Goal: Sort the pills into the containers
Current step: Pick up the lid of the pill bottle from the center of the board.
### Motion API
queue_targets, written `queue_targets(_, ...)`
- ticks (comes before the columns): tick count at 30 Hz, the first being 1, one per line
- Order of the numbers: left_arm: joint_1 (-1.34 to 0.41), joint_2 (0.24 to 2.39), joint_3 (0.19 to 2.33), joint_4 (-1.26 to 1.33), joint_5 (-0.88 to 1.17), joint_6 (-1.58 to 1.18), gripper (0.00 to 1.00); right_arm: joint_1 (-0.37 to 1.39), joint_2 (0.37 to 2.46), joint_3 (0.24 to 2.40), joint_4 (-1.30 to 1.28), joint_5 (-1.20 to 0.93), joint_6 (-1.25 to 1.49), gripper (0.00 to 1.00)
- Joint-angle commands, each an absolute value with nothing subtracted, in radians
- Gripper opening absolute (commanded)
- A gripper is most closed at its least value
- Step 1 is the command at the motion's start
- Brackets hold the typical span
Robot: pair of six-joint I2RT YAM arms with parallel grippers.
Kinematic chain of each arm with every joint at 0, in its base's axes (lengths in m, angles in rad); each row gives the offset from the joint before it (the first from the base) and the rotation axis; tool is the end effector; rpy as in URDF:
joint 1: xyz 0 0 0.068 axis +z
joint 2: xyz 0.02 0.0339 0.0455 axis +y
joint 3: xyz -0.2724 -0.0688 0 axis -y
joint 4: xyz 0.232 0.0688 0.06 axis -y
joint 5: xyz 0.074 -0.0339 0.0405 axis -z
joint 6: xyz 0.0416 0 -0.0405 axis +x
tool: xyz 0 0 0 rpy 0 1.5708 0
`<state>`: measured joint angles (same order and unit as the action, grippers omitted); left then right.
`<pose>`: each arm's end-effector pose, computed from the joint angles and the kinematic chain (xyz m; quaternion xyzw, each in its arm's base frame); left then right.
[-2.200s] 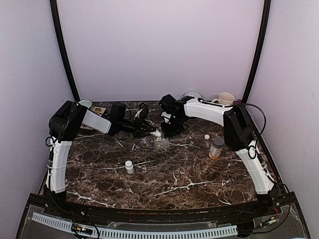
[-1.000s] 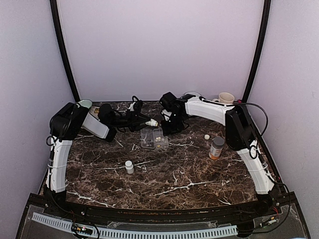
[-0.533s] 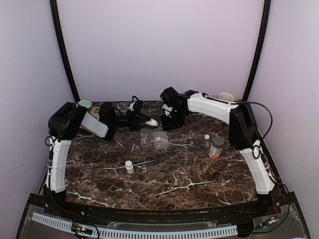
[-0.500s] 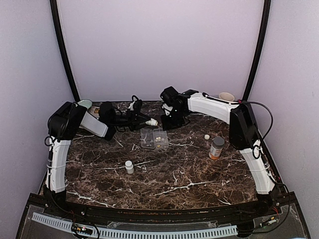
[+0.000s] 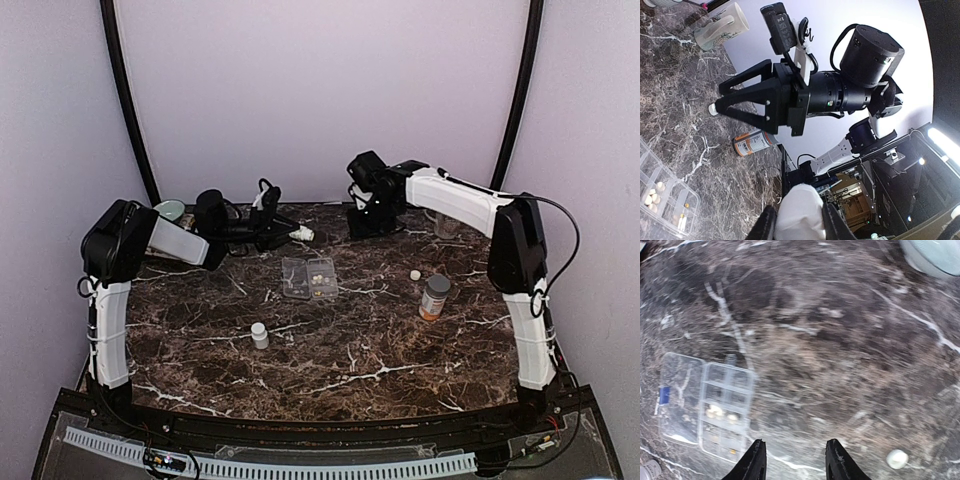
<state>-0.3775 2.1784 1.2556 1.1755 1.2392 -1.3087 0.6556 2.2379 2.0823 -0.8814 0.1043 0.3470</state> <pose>0.4021 -0.2018 0.2103 0.1864 0.6516 -0.7171 0.1626 0.3877 0.2927 0.2515 -0.1345 0.9540 0.0825 0.2551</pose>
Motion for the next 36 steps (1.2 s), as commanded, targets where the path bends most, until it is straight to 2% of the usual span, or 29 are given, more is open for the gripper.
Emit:
queue_targets(1,-0.373,2.104,1.250,1.127,1.234,-1.246,0.00,0.593,2.143,1.994,-0.913,0.193,0.316,0.43)
queue_targets(17,-0.371,2.101,1.244,1.147,1.236,-1.241,0.00,0.476,2.028,1.754,-0.993,0.227,0.265,0.47)
queue_targets(36,-0.369,2.102,1.239,1.155,1.238,-1.254,0.00,0.423,2.097,1.699,-0.931,0.098,0.232,0.49)
